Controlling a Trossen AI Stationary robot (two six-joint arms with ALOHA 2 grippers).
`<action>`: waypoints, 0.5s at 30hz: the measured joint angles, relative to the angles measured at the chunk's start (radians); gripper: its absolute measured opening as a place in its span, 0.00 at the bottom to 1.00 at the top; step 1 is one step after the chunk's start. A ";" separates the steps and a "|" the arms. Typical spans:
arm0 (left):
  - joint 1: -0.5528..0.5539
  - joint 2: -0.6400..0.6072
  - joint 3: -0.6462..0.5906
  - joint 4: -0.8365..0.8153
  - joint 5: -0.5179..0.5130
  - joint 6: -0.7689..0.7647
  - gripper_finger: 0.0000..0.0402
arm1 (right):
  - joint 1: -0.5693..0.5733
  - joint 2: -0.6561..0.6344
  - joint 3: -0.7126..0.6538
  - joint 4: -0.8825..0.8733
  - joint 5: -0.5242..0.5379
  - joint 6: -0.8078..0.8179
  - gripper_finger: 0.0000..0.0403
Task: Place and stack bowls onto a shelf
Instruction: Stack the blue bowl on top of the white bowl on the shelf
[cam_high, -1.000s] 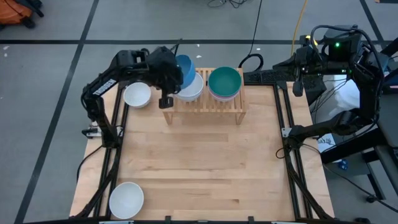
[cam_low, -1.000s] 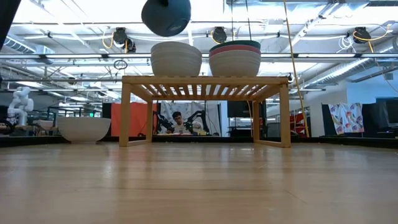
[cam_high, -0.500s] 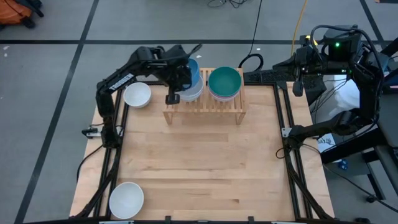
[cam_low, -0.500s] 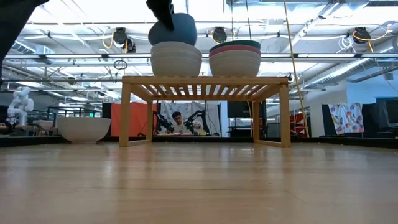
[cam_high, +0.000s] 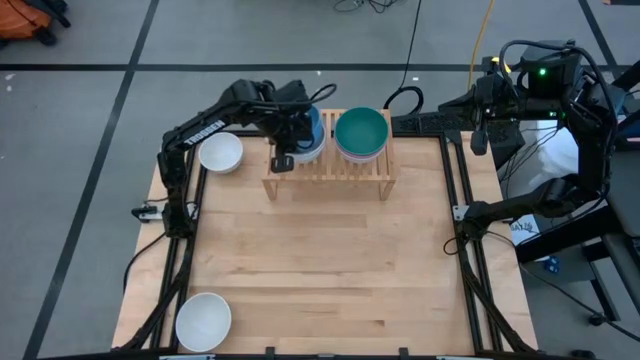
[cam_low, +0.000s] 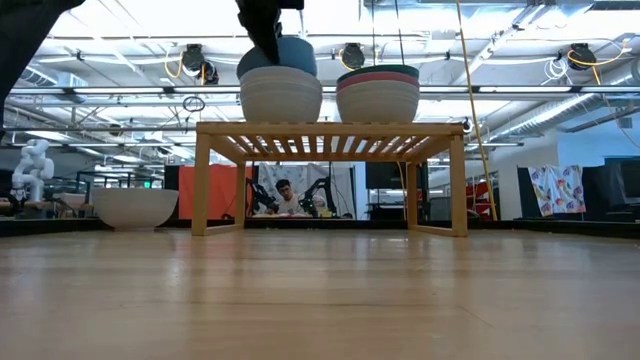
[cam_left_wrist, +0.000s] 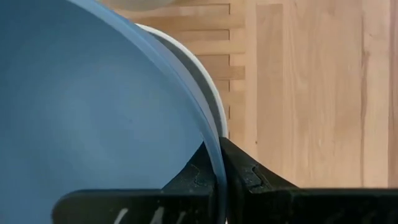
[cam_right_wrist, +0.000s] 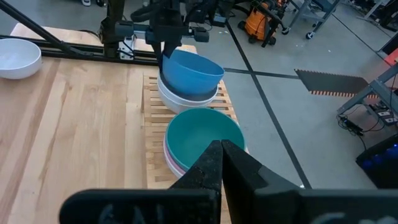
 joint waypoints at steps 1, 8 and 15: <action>0.000 -0.001 -0.012 0.001 0.000 0.001 0.01 | 0.000 0.000 0.000 0.000 0.000 -0.002 0.00; -0.001 -0.009 -0.117 0.012 -0.003 -0.007 0.01 | 0.000 0.000 0.000 0.000 0.000 -0.006 0.00; -0.004 -0.002 -0.106 -0.001 -0.066 -0.104 0.12 | 0.000 0.000 0.000 0.000 0.000 -0.007 0.00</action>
